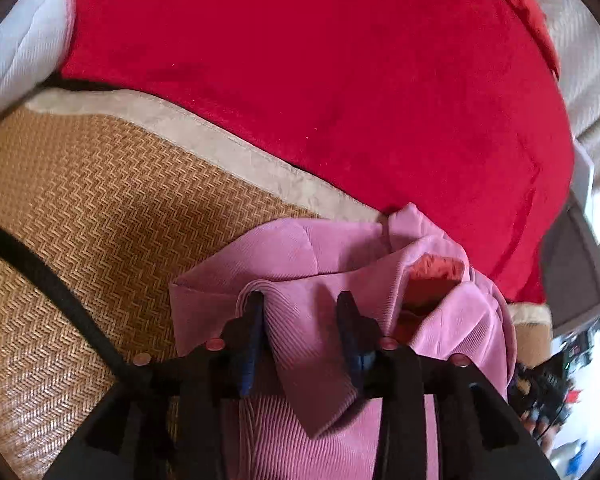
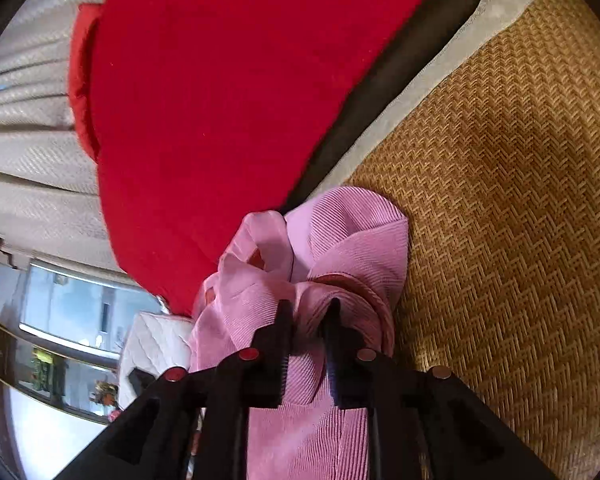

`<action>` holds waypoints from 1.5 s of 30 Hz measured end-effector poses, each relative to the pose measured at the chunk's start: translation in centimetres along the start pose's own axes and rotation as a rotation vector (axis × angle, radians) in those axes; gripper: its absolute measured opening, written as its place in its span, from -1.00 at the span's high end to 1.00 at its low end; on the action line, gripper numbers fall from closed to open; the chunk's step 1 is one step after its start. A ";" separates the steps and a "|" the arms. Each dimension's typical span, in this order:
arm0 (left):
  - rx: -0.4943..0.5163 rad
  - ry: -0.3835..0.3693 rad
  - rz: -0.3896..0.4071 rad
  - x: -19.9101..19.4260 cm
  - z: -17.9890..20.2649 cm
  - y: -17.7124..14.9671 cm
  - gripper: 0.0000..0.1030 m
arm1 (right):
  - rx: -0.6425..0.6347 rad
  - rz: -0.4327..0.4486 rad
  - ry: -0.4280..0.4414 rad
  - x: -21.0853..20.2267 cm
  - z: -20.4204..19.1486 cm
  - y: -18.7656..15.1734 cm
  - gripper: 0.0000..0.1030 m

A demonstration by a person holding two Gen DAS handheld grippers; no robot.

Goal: Fold large clothes
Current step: 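Carry the held hem over the jacket body toward the collar with both grippers, then open both grippers and release the folded hem onto the jacket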

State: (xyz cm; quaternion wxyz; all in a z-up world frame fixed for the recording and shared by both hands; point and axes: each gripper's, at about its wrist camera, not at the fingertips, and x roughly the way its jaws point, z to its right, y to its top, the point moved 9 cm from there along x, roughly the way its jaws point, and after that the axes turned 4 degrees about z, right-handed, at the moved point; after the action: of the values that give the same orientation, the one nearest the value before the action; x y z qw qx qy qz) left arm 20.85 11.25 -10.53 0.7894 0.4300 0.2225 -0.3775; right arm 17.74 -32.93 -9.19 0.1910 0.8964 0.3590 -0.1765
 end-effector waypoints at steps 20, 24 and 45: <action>0.015 0.030 0.073 -9.6 -0.7 -12.9 -0.61 | 0.023 0.057 0.031 -10.2 -0.4 -17.3 -1.00; -0.042 0.093 0.110 -8.1 -1.3 -11.7 -0.62 | 0.013 0.084 0.045 -8.6 -1.8 -15.3 -1.00; 0.028 0.180 0.080 -11.3 -2.7 -16.6 0.58 | -0.115 0.004 -0.186 -8.0 -1.3 -18.1 0.32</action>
State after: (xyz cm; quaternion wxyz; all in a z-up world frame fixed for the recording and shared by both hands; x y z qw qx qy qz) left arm 0.75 12.34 -12.80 0.7747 0.4816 0.2698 -0.3084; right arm -0.38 -24.82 -8.32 0.2751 0.8644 0.3474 -0.2374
